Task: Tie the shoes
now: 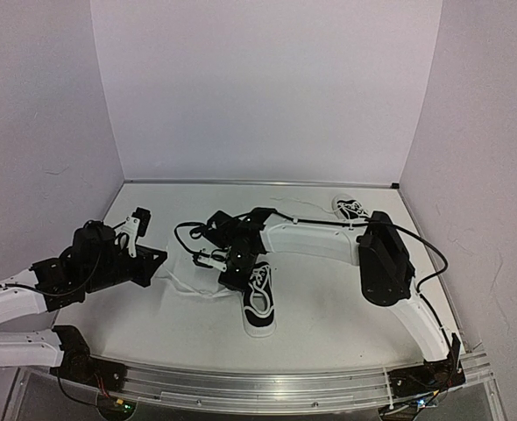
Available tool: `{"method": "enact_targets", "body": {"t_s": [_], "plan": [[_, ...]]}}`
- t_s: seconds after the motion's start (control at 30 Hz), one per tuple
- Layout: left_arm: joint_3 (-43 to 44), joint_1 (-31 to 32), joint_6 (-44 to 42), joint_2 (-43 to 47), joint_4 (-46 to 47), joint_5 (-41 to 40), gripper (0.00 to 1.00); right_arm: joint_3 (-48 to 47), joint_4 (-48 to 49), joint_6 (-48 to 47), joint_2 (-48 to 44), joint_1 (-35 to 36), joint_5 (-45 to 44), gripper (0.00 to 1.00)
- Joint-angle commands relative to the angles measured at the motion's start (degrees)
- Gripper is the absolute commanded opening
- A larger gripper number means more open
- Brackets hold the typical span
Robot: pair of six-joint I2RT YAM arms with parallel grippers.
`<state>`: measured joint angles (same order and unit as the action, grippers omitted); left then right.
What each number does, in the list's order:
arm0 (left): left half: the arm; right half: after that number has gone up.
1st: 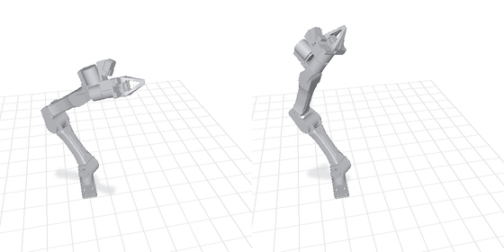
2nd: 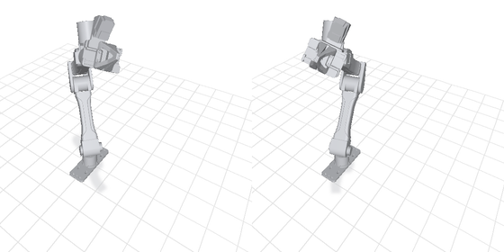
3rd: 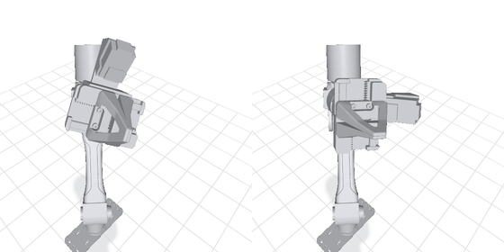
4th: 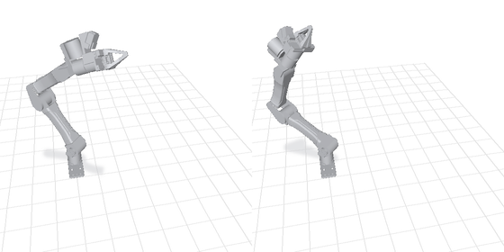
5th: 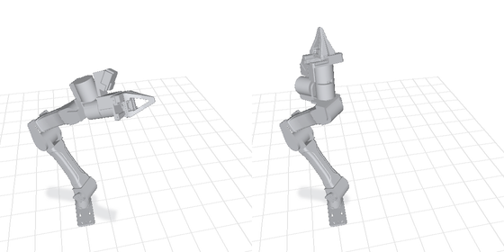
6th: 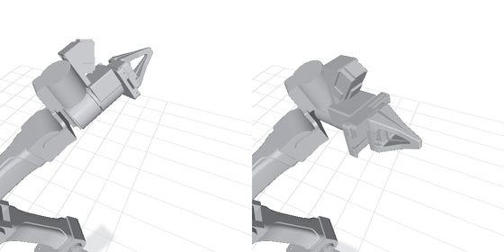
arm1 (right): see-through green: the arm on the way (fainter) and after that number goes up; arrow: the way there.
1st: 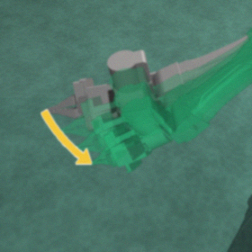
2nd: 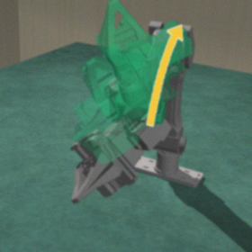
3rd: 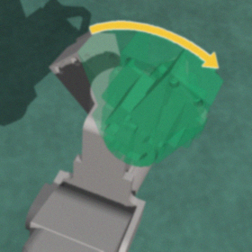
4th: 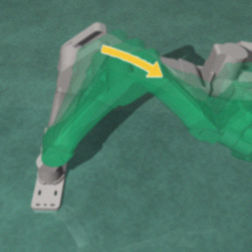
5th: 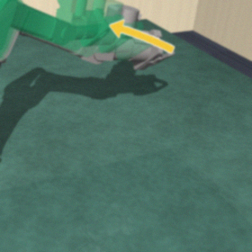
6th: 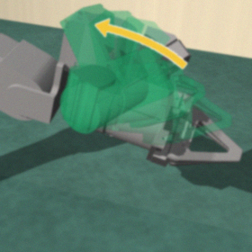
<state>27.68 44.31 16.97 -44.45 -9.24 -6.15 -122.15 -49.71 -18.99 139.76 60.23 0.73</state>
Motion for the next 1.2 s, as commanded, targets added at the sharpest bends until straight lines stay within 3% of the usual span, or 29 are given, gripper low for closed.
{"method": "enact_targets", "body": {"t_s": [0.0,0.13,0.23,0.43,0.73,0.83,1.0,1.17], "plan": [[0.86,-0.02,0.45,-0.86,2.49,-0.52,0.00,-1.48,-1.50,-0.39,0.29,0.52,-5.48,0.31],[1.06,-0.01,0.43,-1.45,2.80,-0.67,0.00,-0.93,-1.95,-0.97,0.71,1.24,-6.63,0.20],[1.37,-0.02,0.54,-2.34,2.41,-1.76,0.00,-1.01,-2.02,-1.14,0.43,1.44,-6.10,0.00],[3.30,-0.02,0.96,-6.83,0.82,-5.71,0.00,-0.25,-0.40,-0.82,-3.65,1.41,-5.41,0.00],[5.09,-0.97,0.69,-14.00,3.26,-8.68,0.00,8.02,7.48,0.65,-12.55,1.27,-5.81,0.00],[4.21,-3.70,0.97,-14.69,6.45,-5.57,0.00,11.39,10.33,1.11,-15.22,1.15,-5.38,0.00],[0.70,-13.13,3.43,-14.75,18.31,7.86,0.00,17.86,15.50,2.43,-20.04,0.39,-4.40,0.00],[0.76,-14.46,0.87,-18.65,25.66,12.96,0.00,24.51,21.59,4.71,-24.96,-0.82,-3.54,0.00]]}}
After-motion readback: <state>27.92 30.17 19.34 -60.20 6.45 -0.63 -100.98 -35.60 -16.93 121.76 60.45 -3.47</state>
